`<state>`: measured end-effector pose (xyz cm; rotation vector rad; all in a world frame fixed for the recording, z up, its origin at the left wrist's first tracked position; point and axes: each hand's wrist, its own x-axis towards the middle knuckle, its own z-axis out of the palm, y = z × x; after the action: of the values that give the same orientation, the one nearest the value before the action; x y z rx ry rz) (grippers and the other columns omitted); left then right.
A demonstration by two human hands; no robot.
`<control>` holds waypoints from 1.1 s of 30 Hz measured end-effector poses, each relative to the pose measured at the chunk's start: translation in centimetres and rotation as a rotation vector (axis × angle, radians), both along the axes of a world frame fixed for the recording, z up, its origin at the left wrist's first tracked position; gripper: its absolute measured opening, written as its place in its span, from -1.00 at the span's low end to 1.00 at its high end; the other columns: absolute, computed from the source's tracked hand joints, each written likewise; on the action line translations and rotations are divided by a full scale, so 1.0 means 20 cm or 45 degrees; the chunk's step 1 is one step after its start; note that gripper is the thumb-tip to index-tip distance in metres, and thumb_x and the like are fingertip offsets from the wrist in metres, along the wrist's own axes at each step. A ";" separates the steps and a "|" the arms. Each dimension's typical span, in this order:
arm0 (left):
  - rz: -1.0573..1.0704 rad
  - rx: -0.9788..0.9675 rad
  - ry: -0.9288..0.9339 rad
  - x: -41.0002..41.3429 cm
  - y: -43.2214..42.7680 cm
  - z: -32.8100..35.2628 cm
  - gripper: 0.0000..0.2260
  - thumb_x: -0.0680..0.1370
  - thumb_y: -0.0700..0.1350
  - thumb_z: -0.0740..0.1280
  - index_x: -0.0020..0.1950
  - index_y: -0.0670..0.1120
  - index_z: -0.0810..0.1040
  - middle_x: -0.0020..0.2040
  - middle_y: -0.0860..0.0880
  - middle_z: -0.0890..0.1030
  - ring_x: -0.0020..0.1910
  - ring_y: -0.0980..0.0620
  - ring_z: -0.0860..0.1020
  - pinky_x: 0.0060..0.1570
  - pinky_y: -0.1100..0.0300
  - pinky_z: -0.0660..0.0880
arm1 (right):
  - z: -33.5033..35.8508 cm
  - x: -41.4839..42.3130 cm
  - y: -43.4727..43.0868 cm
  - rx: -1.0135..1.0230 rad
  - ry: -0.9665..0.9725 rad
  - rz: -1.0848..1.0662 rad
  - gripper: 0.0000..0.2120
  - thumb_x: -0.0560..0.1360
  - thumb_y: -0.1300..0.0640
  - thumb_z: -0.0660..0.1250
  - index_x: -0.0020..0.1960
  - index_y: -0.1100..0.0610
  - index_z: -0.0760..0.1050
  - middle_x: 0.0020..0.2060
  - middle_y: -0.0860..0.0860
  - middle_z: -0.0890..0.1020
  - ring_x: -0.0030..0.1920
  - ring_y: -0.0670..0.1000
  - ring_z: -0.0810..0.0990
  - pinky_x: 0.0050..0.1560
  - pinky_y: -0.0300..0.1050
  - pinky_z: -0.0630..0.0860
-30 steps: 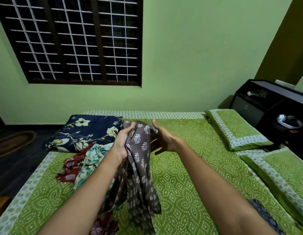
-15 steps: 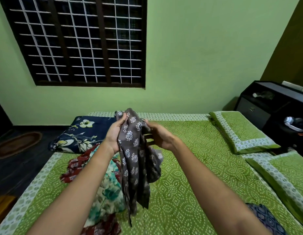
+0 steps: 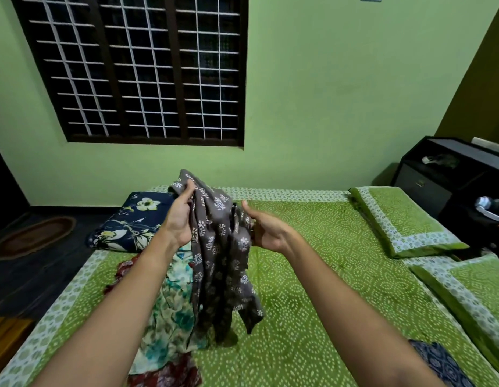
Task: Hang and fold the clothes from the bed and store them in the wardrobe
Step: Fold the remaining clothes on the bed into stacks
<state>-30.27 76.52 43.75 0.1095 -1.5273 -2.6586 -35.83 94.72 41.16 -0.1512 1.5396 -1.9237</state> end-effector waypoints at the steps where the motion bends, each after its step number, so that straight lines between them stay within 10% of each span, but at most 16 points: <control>1: -0.016 0.027 0.001 0.02 0.00 0.01 -0.60 0.53 0.06 0.21 -0.38 -0.09 0.66 -0.33 -0.05 0.67 -0.31 -0.02 0.66 -0.15 0.08 0.59 | 0.02 0.01 0.00 -0.025 -0.017 -0.011 -0.79 0.45 0.08 0.38 -0.07 0.23 0.57 -0.23 0.12 0.66 -0.21 0.08 0.63 -0.04 -0.07 0.61; 4: 0.020 -0.100 -0.055 0.05 0.01 0.04 -0.73 0.52 -0.11 0.28 -0.34 -0.11 0.65 -0.39 -0.02 0.65 -0.32 -0.01 0.63 -0.28 0.14 0.59 | 0.08 -0.01 0.00 -0.127 0.002 -0.135 -0.93 0.47 0.23 0.35 -0.16 0.24 0.54 -0.31 0.10 0.65 -0.33 0.01 0.62 -0.22 -0.13 0.61; 8: 0.444 -0.194 -0.304 -0.01 -0.11 -0.02 -0.88 0.50 -0.27 0.34 0.03 -0.21 0.51 -0.26 -0.10 0.64 -0.31 -0.05 0.60 -0.35 0.11 0.54 | 0.14 -0.12 0.11 -0.554 -0.063 -0.517 -0.86 0.57 0.20 0.24 -0.13 0.18 0.52 -0.18 0.13 0.63 -0.17 0.09 0.63 0.02 0.05 0.57; 11: 0.642 -0.389 -0.476 -0.06 -0.21 -0.11 -0.71 0.52 -0.27 0.33 0.22 -0.27 0.42 -0.03 -0.19 0.58 -0.15 -0.10 0.56 -0.16 0.08 0.53 | 0.12 -0.15 0.21 -0.092 0.165 -0.531 -0.84 0.57 0.24 0.22 -0.15 0.21 0.51 -0.28 0.13 0.60 -0.34 0.02 0.61 -0.23 -0.12 0.58; 14: 0.566 -0.672 -0.548 -0.06 -0.21 -0.17 -0.88 0.51 -0.20 0.37 -0.12 -0.23 0.47 -0.19 -0.18 0.55 -0.18 -0.13 0.52 -0.24 0.13 0.45 | 0.13 -0.17 0.26 0.274 0.452 -0.734 -0.71 0.56 0.32 0.18 -0.32 0.16 0.41 -0.41 0.06 0.43 -0.44 -0.04 0.41 -0.48 -0.26 0.36; 21: 0.800 -1.228 -0.755 -0.02 -0.21 -0.15 -0.75 0.46 -0.13 0.43 -0.28 -0.26 0.48 -0.18 -0.21 0.54 -0.09 -0.18 0.55 -0.19 0.10 0.36 | 0.08 -0.21 0.43 0.818 0.689 -1.063 -0.81 0.57 0.22 0.21 -0.23 0.16 0.42 -0.23 0.12 0.50 -0.16 0.04 0.45 -0.18 -0.12 0.32; 29: 1.183 -1.513 -0.105 0.04 -0.09 -0.16 -0.69 0.65 -0.14 0.05 0.15 -0.37 0.42 0.08 -0.34 0.45 -0.01 -0.27 0.44 -0.09 0.02 0.30 | -0.01 -0.07 0.51 1.136 0.813 -1.167 -0.70 0.64 0.12 0.05 0.15 0.32 0.43 0.20 0.23 0.38 0.16 0.17 0.41 0.17 -0.06 0.32; 33: 1.094 -1.305 0.222 0.07 -0.02 -0.10 -0.80 0.66 -0.14 0.04 -0.03 -0.22 0.36 -0.39 0.01 0.29 -0.43 0.09 0.31 -0.40 0.36 0.33 | -0.01 -0.01 0.48 0.663 0.804 -1.071 -0.68 0.65 0.09 0.03 -0.23 0.17 0.33 -0.35 0.03 0.37 -0.28 0.02 0.37 -0.22 -0.10 0.27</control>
<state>-28.89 76.22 41.78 0.3455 -1.9522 -1.0690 -36.11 104.39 40.97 0.1687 2.8175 -2.0694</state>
